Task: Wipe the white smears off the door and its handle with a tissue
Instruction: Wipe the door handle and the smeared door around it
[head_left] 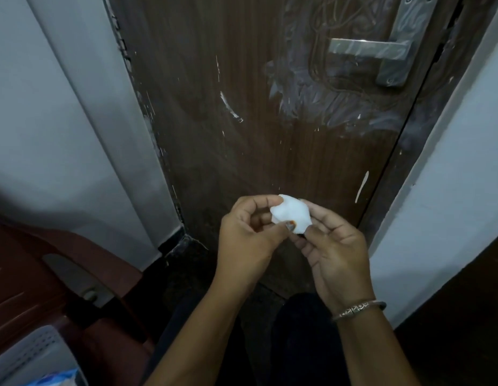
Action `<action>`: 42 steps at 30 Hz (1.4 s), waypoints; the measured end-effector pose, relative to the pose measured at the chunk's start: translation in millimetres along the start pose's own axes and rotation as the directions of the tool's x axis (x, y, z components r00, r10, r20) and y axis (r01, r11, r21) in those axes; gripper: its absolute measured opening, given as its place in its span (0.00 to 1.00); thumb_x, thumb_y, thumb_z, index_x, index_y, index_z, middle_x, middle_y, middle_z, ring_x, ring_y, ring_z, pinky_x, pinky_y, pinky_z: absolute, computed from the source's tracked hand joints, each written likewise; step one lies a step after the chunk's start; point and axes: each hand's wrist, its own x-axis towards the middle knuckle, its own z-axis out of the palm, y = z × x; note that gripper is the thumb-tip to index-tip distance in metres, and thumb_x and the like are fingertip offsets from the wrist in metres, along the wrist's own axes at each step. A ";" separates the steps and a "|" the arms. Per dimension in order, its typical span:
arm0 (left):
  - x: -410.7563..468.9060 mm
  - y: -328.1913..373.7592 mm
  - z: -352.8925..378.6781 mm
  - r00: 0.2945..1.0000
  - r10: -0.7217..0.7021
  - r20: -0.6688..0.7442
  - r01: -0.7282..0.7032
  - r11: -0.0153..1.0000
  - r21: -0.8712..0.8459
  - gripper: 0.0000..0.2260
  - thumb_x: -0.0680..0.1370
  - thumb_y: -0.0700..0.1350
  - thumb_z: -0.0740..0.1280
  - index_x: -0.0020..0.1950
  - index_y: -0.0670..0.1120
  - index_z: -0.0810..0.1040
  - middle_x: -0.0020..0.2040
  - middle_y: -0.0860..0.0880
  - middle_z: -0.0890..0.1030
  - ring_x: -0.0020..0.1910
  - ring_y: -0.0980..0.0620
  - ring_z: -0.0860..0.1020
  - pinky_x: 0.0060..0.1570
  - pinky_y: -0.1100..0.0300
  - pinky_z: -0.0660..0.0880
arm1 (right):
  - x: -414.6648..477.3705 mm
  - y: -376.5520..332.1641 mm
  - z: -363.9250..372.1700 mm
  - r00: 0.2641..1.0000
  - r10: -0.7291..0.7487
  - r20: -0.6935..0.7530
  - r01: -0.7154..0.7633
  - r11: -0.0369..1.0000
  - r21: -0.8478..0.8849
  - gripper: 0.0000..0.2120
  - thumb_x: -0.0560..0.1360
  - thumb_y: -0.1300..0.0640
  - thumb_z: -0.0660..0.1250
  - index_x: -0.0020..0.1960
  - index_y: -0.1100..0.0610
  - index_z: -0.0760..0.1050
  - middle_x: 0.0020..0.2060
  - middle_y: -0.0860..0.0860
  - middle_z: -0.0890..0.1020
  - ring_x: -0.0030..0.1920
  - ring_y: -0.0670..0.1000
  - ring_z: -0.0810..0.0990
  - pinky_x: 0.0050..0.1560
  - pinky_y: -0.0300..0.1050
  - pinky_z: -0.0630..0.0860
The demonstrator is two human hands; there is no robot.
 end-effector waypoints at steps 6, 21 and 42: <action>2.9 3.4 -0.3 0.997 0.070 -0.042 -0.064 0.989 0.130 0.15 0.67 0.35 0.74 0.48 0.51 0.79 0.42 0.50 0.83 0.40 0.56 0.81 0.40 0.64 0.77 | 2.2 -0.4 1.4 0.995 0.052 0.089 -0.065 0.986 0.155 0.19 0.68 0.64 0.64 0.59 0.60 0.74 0.52 0.59 0.83 0.53 0.56 0.82 0.48 0.43 0.79; 63.2 50.0 65.0 0.936 0.302 0.183 -0.341 0.907 0.249 0.07 0.71 0.43 0.72 0.45 0.54 0.81 0.48 0.51 0.75 0.45 0.64 0.76 0.42 0.74 0.72 | 56.7 -76.3 1.9 0.989 -0.147 0.010 0.141 0.964 0.228 0.13 0.67 0.64 0.63 0.51 0.63 0.75 0.49 0.58 0.84 0.47 0.53 0.82 0.46 0.42 0.80; 201.8 115.7 133.5 0.738 0.372 0.563 -0.675 0.386 0.629 0.24 0.71 0.45 0.69 0.66 0.47 0.69 0.63 0.47 0.74 0.65 0.48 0.69 0.66 0.51 0.65 | 203.3 -171.8 15.0 0.268 -0.912 -0.312 0.269 0.381 -0.884 0.11 0.74 0.69 0.64 0.55 0.63 0.79 0.48 0.59 0.82 0.48 0.52 0.79 0.49 0.33 0.69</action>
